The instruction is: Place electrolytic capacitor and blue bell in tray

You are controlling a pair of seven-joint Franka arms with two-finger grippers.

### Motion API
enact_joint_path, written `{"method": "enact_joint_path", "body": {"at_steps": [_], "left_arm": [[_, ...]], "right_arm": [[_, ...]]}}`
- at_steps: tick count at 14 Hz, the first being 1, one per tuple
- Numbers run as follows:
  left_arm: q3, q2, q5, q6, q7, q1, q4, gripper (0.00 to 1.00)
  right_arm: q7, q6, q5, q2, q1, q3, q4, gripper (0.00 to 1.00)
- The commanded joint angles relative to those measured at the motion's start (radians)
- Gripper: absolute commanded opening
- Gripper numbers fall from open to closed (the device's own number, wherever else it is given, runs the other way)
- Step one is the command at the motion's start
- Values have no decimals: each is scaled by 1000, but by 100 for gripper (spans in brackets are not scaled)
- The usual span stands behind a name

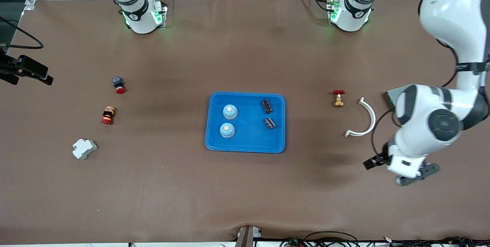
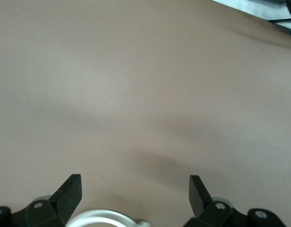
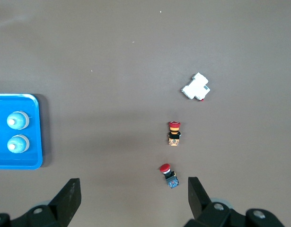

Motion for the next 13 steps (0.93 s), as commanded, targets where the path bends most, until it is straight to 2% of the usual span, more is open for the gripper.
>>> {"method": "enact_joint_path", "body": {"at_steps": [1,4,8,10,13], "left_arm": [[-32,-42,-57,-22,205,84,-21,100],[-35,-71,-66,-116,346,124,8,100],[-35,-123,-75,-340,373,103,111,100],[-43,-185,-98,-346,374,101,111,100],[-52,-213,-103,-343,383,101,111,100]], "right_arm": [[-15,2,-18,-29,-17,15,-32,100],[-15,1,-18,-29,-17,15,-32,100],[-15,-1,-18,-29,-17,15,-32,100],[-15,-1,-18,-29,-15,15,-32,100],[-13,-1,-18,-29,-17,15,-32,100]]}}
